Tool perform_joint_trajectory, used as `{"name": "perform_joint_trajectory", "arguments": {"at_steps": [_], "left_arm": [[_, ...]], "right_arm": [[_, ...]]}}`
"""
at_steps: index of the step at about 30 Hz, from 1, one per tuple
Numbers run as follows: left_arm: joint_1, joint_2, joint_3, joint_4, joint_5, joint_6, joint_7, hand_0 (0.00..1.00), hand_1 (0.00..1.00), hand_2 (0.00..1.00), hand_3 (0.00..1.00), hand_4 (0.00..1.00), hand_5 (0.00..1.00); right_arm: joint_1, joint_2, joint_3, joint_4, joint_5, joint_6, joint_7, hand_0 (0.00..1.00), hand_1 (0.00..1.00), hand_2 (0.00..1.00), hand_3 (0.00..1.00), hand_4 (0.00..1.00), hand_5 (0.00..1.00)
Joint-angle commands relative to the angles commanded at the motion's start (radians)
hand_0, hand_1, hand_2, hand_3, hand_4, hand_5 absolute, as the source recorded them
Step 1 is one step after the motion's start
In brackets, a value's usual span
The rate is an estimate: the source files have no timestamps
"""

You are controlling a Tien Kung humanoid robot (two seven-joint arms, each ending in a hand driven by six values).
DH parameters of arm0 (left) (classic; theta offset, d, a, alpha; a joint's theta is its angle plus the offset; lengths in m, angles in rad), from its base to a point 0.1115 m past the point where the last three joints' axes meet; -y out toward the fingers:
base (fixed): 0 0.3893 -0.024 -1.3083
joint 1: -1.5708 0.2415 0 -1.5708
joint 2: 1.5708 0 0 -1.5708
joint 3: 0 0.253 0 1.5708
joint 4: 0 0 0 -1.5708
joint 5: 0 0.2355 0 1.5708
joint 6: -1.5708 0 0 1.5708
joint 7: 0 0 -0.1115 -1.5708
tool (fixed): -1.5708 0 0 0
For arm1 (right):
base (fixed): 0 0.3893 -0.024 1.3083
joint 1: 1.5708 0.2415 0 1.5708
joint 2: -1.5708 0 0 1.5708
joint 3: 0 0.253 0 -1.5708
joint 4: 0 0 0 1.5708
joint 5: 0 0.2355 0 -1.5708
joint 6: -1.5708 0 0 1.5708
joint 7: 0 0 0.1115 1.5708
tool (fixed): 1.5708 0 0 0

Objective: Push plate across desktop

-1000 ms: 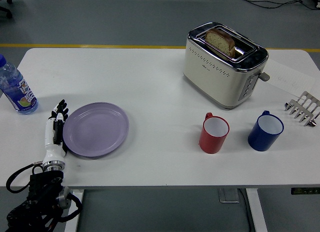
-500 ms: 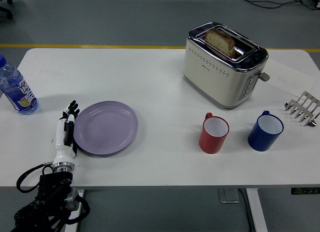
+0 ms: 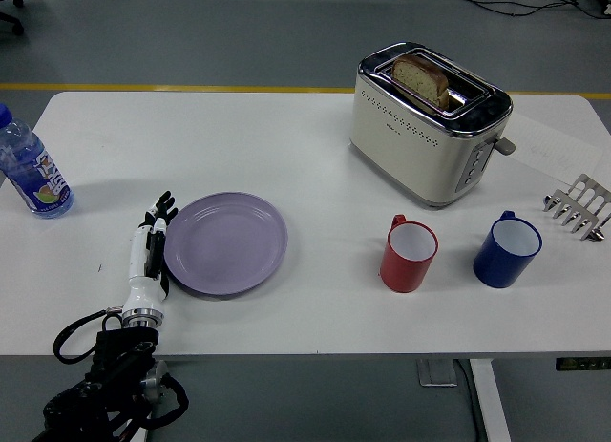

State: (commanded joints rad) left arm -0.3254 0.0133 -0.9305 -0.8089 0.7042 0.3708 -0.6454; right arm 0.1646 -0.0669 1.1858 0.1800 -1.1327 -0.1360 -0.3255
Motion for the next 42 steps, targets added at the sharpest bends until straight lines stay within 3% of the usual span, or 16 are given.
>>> {"name": "perform_joint_trajectory", "arguments": {"at_steps": [19,42], "left_arm": [[-0.044,0.004,0.182,-0.054,-0.03,-0.004,0.0,0.864,0.883,0.929,0.872,0.502,0.944],[-0.073,0.006,0.324,-0.131,-0.04,-0.013,0.0,0.854,0.873,0.911,0.85,0.498,0.93]], "right_arm": [[0.0,-0.003,0.002,0.0,-0.003,-0.001,0.003,0.529,0.473,0.594,0.552,0.252,0.195],[-0.003,-0.005,0.008,0.0,-0.011,-0.001,0.004,0.529,0.47,0.595,0.552,0.252,0.193]]}}
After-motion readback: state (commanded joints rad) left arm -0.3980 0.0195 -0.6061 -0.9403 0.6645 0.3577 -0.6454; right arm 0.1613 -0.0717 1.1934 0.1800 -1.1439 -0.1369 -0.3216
